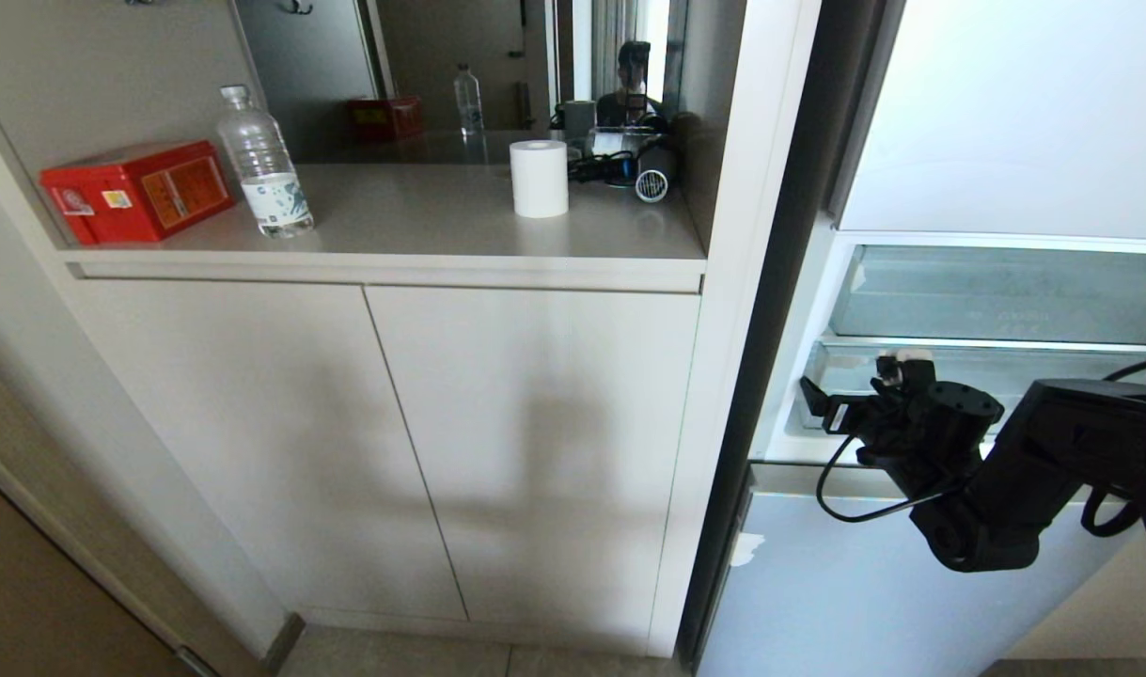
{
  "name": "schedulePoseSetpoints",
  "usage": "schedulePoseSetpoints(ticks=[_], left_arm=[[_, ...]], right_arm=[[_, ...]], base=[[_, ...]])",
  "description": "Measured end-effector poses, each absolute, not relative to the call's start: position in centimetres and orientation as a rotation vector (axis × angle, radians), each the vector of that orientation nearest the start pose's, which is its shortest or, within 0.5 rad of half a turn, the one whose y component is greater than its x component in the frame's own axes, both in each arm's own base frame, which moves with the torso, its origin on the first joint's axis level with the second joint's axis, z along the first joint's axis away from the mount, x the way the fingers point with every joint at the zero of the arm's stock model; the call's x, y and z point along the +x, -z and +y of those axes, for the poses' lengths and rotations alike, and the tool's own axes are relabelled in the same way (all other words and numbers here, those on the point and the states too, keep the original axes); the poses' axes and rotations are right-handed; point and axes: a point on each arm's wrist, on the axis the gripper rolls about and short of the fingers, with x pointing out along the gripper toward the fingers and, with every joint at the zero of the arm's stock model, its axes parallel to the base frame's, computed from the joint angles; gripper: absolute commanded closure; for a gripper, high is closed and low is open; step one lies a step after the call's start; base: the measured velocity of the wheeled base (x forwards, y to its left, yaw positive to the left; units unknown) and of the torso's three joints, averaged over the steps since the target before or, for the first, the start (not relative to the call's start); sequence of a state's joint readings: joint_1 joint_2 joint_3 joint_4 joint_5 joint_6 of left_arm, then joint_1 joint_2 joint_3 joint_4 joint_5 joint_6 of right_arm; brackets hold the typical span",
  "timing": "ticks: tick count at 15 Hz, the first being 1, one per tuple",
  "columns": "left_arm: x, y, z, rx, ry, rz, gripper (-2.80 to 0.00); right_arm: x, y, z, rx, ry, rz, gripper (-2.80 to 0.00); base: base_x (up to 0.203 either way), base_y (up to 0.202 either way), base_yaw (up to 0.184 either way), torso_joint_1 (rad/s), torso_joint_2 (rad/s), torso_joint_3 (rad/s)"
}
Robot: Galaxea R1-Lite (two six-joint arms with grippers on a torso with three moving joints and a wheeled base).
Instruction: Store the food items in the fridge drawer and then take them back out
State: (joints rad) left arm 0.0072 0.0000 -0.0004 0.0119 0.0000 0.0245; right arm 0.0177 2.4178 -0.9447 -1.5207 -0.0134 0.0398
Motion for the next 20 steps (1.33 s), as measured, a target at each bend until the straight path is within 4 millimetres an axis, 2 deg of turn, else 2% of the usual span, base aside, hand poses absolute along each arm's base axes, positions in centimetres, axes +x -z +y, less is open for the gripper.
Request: schedulePoseSetpoints(ticks=[8,15,20], left_arm=[[-2.3,-7.4,0.0,0.024,-0.007,0.011,0.0],[-2.3,-7.4,0.0,0.024,-0.007,0.011,0.0],[-2.3,-7.4,0.0,0.024,-0.007,0.011,0.0]], right_arm=[[42.5,-4.1,0.3,0.039,0.005,-0.067,-2.8],[41.9,-3.5,-1.3,0.039,0.042,-0.04,-2.8],[42.1,-3.6,-1.4,0.037,0.044,-0.044,-2.8]], base=[[0.0,0.0,0.0,0.0,0.0,0.0],[0.0,0.0,0.0,0.0,0.0,0.0],[0.0,0.0,0.0,0.0,0.0,0.0]])
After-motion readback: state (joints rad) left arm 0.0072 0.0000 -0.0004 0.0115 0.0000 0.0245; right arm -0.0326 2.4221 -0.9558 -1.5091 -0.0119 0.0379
